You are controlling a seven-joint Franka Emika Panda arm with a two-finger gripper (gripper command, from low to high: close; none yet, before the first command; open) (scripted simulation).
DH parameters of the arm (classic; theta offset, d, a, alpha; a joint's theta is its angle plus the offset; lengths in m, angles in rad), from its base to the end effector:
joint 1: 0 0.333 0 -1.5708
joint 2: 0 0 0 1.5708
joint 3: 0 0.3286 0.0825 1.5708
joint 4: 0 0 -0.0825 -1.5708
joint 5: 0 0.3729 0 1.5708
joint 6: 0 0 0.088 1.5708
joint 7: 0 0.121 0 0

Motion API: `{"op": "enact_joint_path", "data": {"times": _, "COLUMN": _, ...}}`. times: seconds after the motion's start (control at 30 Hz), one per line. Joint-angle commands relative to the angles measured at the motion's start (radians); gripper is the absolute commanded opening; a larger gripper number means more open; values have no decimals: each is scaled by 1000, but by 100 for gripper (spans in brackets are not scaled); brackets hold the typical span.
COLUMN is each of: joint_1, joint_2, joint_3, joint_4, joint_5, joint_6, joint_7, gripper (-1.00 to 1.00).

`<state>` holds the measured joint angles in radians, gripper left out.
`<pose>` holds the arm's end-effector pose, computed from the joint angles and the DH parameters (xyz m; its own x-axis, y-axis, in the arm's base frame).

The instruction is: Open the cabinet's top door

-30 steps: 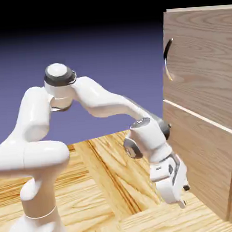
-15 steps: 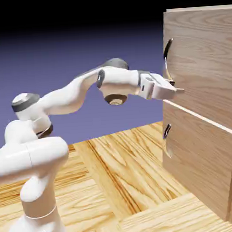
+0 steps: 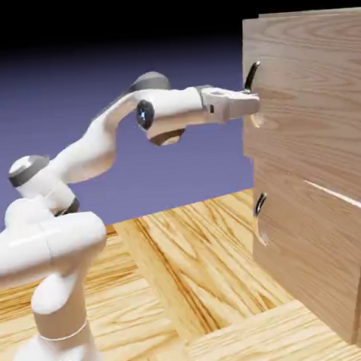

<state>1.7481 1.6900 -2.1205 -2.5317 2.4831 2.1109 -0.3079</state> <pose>0.4199 0.0856 0.5539 0.1010 -0.6998 0.7071 0.1022 -0.6997 -0.7071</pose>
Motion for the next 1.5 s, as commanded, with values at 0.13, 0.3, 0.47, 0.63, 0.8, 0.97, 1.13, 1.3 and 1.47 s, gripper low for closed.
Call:
{"op": "enact_joint_path", "data": {"times": 0.13, "joint_1": 55, "joint_2": -36, "joint_3": -94, "joint_4": -149, "joint_5": -22, "joint_6": -217, "joint_7": -110, "gripper": -100}}
{"op": "enact_joint_path", "data": {"times": 0.3, "joint_1": 61, "joint_2": -90, "joint_3": -209, "joint_4": -252, "joint_5": -89, "joint_6": -434, "joint_7": -204, "gripper": -100}}
{"op": "enact_joint_path", "data": {"times": 0.47, "joint_1": 22, "joint_2": -169, "joint_3": -332, "joint_4": -309, "joint_5": -190, "joint_6": -652, "joint_7": -295, "gripper": -100}}
{"op": "enact_joint_path", "data": {"times": 0.63, "joint_1": -54, "joint_2": -282, "joint_3": -447, "joint_4": -323, "joint_5": -317, "joint_6": -869, "joint_7": -394, "gripper": -100}}
{"op": "enact_joint_path", "data": {"times": 0.8, "joint_1": -155, "joint_2": -439, "joint_3": -537, "joint_4": -288, "joint_5": -474, "joint_6": -1086, "joint_7": -516, "gripper": -100}}
{"op": "enact_joint_path", "data": {"times": 0.97, "joint_1": -257, "joint_2": -621, "joint_3": -580, "joint_4": -208, "joint_5": -644, "joint_6": -1265, "joint_7": -655, "gripper": -100}}
{"op": "enact_joint_path", "data": {"times": 1.13, "joint_1": -338, "joint_2": -802, "joint_3": -584, "joint_4": -99, "joint_5": -811, "joint_6": -1385, "joint_7": -794, "gripper": -100}}
{"op": "enact_joint_path", "data": {"times": 1.3, "joint_1": -394, "joint_2": -983, "joint_3": -567, "joint_4": 31, "joint_5": -972, "joint_6": -1456, "joint_7": -920, "gripper": -100}}
{"op": "enact_joint_path", "data": {"times": 1.47, "joint_1": -425, "joint_2": -1164, "joint_3": -540, "joint_4": 174, "joint_5": -1120, "joint_6": -1491, "joint_7": -1017, "gripper": -100}}
